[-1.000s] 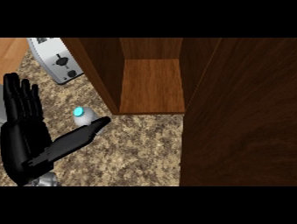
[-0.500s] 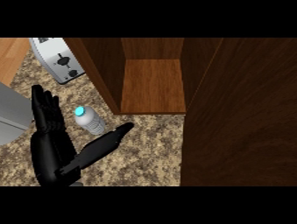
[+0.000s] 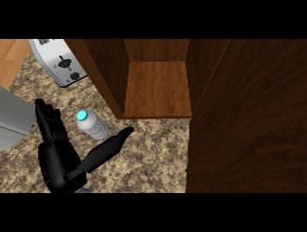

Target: Pick up the bottled water, place it into the cabinet and close the cabinet

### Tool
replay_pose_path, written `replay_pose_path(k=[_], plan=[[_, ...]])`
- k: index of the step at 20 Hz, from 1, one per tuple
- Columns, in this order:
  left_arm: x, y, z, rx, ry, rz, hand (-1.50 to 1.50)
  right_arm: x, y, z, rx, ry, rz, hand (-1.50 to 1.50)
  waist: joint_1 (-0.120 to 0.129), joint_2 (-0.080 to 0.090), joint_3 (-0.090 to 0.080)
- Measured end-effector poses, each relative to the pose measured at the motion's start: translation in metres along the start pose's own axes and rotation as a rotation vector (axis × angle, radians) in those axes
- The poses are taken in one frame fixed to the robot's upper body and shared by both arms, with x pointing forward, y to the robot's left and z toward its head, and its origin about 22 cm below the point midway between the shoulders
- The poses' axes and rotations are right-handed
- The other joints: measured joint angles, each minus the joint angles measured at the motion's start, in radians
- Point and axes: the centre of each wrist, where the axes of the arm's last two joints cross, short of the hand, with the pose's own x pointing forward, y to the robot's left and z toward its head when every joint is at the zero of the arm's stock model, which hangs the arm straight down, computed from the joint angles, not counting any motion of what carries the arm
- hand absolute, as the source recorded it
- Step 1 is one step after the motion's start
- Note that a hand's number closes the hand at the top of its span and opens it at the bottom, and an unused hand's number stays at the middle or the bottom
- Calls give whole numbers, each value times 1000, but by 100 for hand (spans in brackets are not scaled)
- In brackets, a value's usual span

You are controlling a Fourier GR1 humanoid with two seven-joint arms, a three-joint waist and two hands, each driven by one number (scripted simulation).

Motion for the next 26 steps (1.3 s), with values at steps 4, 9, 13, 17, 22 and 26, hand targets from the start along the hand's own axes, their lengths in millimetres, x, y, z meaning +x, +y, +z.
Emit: replay_pose_path(k=[4, 9, 13, 17, 22, 26], plan=[[-19, 7, -7, 42, 24, -26, -150, 0, 0, 7, 1, -4, 12, -150, -1, 1, -1], [-47, 14, -14, 60, 65, -31, -150, -1, 0, 14, 0, -12, 17, -150, -3, 1, -2], [-74, 23, -19, 73, 89, -34, -150, -2, -2, 24, 8, -13, 32, -150, -5, 1, -2], [-102, 31, -23, 90, 103, -28, -150, -1, -3, 30, 11, -8, 41, -150, -5, 2, -2], [-138, 44, -30, 117, 110, -18, -150, 0, -2, 36, 11, -1, 38, -150, -6, 3, -3], [-169, 53, -32, 136, 120, -15, -150, -1, -1, 41, 19, 0, 38, -150, -8, 3, -3]])
